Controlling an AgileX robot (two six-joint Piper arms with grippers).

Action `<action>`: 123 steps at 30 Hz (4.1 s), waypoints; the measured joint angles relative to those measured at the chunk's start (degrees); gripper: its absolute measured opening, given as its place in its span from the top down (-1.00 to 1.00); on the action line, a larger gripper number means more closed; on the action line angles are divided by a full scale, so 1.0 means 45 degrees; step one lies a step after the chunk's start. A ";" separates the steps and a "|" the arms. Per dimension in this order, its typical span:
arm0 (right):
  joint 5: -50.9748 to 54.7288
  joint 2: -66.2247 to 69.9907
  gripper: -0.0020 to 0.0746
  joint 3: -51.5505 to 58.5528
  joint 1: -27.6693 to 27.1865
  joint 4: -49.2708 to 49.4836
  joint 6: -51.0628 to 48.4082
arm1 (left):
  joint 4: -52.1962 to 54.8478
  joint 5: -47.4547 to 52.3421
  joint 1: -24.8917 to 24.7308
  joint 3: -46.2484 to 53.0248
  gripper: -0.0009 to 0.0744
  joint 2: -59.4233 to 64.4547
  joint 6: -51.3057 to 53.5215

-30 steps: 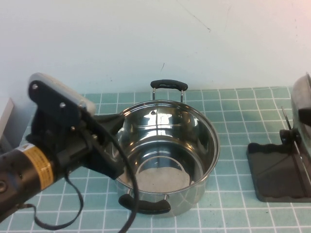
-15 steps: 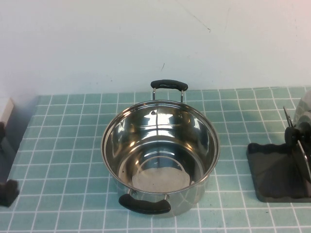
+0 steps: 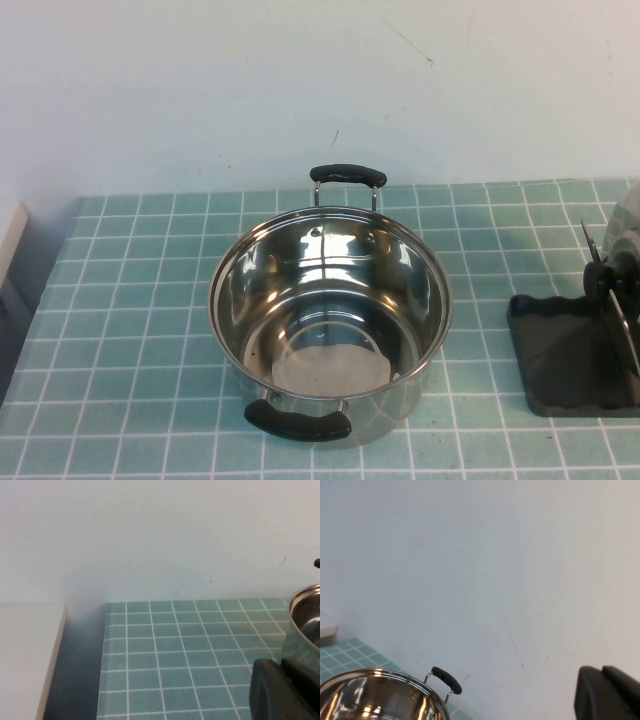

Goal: Put pot lid on rack

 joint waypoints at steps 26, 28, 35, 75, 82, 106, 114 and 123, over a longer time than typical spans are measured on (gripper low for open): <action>-0.0628 -0.0997 0.95 0.4659 0.0000 -0.2065 0.0914 | -0.0219 0.0069 0.0000 0.1597 0.98 -0.0734 0.0000; -0.2049 -0.0997 0.95 0.5267 0.0000 -0.2757 0.1609 | -0.0219 0.0069 0.0000 0.1603 0.98 -0.0734 0.0000; -0.6870 -0.1950 0.95 0.8141 -0.0031 -0.5309 0.4597 | -0.0219 0.0069 0.0000 0.1603 0.98 -0.0734 0.0000; -0.3536 -0.3778 0.95 1.0416 -0.0374 -1.0920 1.4272 | -0.0219 0.0069 0.0000 0.1603 0.98 -0.0734 0.0000; -0.3536 -0.3778 0.95 1.0416 -0.0374 -1.0920 1.4272 | -0.0219 0.0069 0.0000 0.1603 0.98 -0.0734 0.0000; -0.3536 -0.3778 0.95 1.0416 -0.0374 -1.0940 1.4272 | -0.8730 -0.4142 0.5547 0.3563 0.98 -0.0939 0.8938; -0.3536 -0.3778 0.95 1.0416 -0.0374 -1.0949 1.4272 | -0.8942 -0.3554 0.6256 0.3867 0.98 -0.0939 0.8938; -0.3536 -0.3778 0.95 1.0416 -0.0374 -1.0968 1.4272 | -0.8963 -0.2866 0.5070 0.3843 0.98 -0.0939 0.9092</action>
